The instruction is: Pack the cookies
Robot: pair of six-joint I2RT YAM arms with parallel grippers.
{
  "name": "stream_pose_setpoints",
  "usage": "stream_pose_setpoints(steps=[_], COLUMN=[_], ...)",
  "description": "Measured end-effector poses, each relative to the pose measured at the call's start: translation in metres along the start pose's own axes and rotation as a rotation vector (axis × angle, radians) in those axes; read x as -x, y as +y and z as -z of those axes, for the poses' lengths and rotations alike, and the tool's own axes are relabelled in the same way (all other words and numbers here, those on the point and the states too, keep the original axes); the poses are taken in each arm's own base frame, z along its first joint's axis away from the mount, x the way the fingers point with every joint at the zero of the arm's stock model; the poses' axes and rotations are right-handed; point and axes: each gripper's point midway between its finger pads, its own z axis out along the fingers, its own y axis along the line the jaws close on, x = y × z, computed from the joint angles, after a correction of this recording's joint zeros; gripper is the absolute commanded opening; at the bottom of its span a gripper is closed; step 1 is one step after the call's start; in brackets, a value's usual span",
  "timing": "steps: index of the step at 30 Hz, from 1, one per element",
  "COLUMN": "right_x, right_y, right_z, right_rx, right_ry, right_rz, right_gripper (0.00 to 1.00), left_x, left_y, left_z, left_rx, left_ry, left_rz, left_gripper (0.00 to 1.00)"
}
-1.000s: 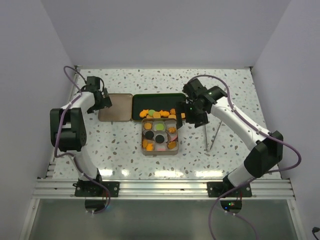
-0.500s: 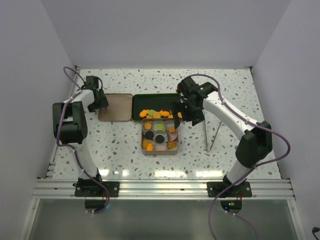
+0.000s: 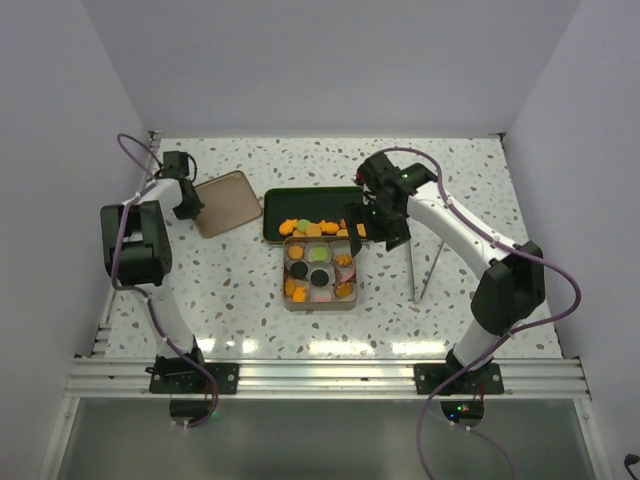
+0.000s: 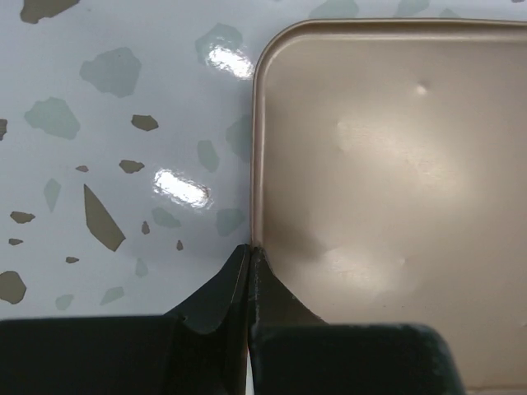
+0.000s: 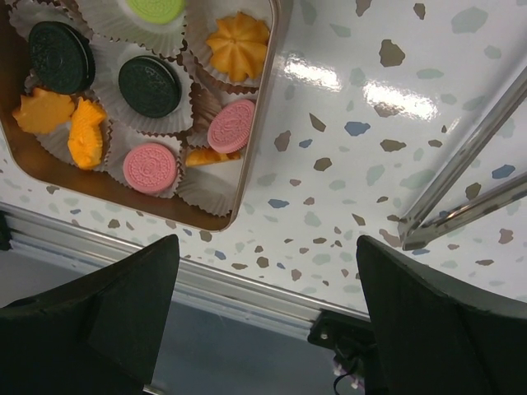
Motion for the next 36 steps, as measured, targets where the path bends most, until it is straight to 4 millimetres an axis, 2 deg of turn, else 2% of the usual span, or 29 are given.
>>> stream_pose_setpoints(steps=[5, 9, 13, 17, 21, 25, 28, 30, 32, 36], right_x=[0.001, 0.015, 0.042, 0.062, 0.076, 0.100, 0.117, 0.127, 0.136, 0.150], right_y=[0.002, 0.016, 0.042, 0.081, 0.127, 0.164, 0.184, 0.193, 0.200, 0.208], right_z=[0.003, 0.022, 0.057, 0.098, 0.125, 0.144, 0.162, 0.178, 0.193, 0.221], right_rx=[0.010, 0.064, 0.174, 0.362, 0.610, 0.827, 0.964, 1.045, 1.110, 1.238], right_ry=[-0.002, -0.046, -0.140, -0.203, -0.165, -0.117, -0.089, -0.082, -0.083, -0.103], right_rz=[-0.005, -0.020, -0.042, -0.093, -0.207, -0.350, -0.441, -0.476, -0.502, -0.541], right_gripper=[0.91, 0.91, 0.91, 0.93, 0.96, 0.97, 0.98, 0.98, 0.98, 0.98], left_x=[0.001, 0.018, 0.059, 0.102, 0.123, 0.117, 0.104, 0.097, 0.094, 0.091], left_y=[0.009, 0.008, 0.005, 0.004, 0.002, -0.023, -0.050, -0.058, -0.056, -0.038], left_z=[0.007, 0.035, 0.089, 0.164, 0.235, 0.294, 0.335, 0.355, 0.375, 0.406], left_rx=[0.010, -0.012, -0.068, -0.153, -0.235, -0.326, -0.412, -0.446, -0.457, -0.440], left_ry=[-0.001, -0.060, -0.215, -0.440, -0.639, -0.785, -0.860, -0.894, -0.936, -1.004], left_rz=[0.026, 0.058, 0.091, 0.134, 0.147, 0.054, -0.030, -0.064, -0.077, -0.062], left_gripper=[0.00, 0.00, 0.00, 0.00, 0.00, 0.00, 0.00, 0.00, 0.00, 0.00])
